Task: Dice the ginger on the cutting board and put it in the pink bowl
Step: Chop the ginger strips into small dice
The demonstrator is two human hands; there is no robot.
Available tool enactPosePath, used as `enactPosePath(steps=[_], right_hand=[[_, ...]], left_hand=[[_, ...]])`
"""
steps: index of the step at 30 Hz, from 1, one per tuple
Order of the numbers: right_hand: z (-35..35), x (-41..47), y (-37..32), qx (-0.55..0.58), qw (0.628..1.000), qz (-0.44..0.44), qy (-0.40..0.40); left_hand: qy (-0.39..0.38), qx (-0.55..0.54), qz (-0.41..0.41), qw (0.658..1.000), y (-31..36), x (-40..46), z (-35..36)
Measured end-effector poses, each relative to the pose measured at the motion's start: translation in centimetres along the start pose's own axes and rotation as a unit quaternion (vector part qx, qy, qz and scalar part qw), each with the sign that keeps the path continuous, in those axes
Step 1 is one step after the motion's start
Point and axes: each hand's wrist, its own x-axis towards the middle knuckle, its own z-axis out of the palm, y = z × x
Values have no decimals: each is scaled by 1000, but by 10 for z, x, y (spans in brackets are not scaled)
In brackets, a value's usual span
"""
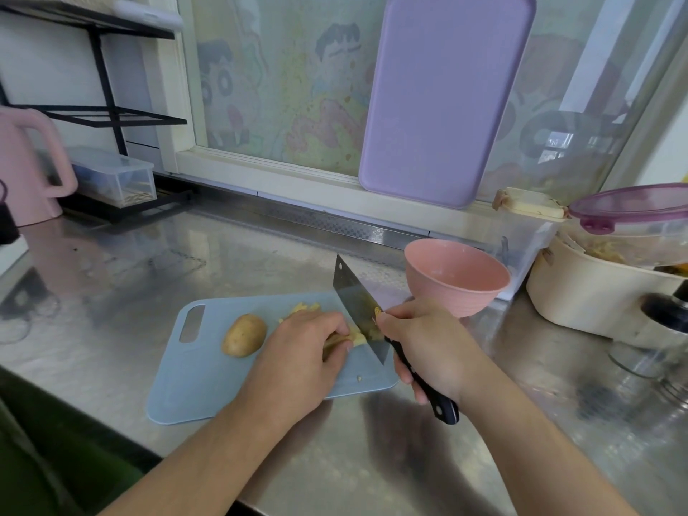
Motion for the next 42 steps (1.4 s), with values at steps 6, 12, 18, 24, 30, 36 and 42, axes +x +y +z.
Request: enactPosePath(steps=[6,12,18,24,30,36,42], right_hand=[[-15,-5,-1,37,999,0,14],[-18,-8,-2,42,999,12,-15],[-12,-7,-3,27,999,18,-20],[0,-2,-4,-13,999,26,-21],[7,2,-1,13,1000,3,0],[-6,-2,-1,51,998,-15,17],[-10,-5,-1,49,999,1,-4]], left_hand=[[9,9,-8,1000,0,0,1],[12,13,-9,1000,0,-1,2],[15,12,-7,1000,1,-1,1],[21,15,-8,1000,0,1,3],[19,4,-13,1000,0,-1,0],[21,-1,-14,1000,-1,-1,1],[26,3,-23,999,0,-1,2]])
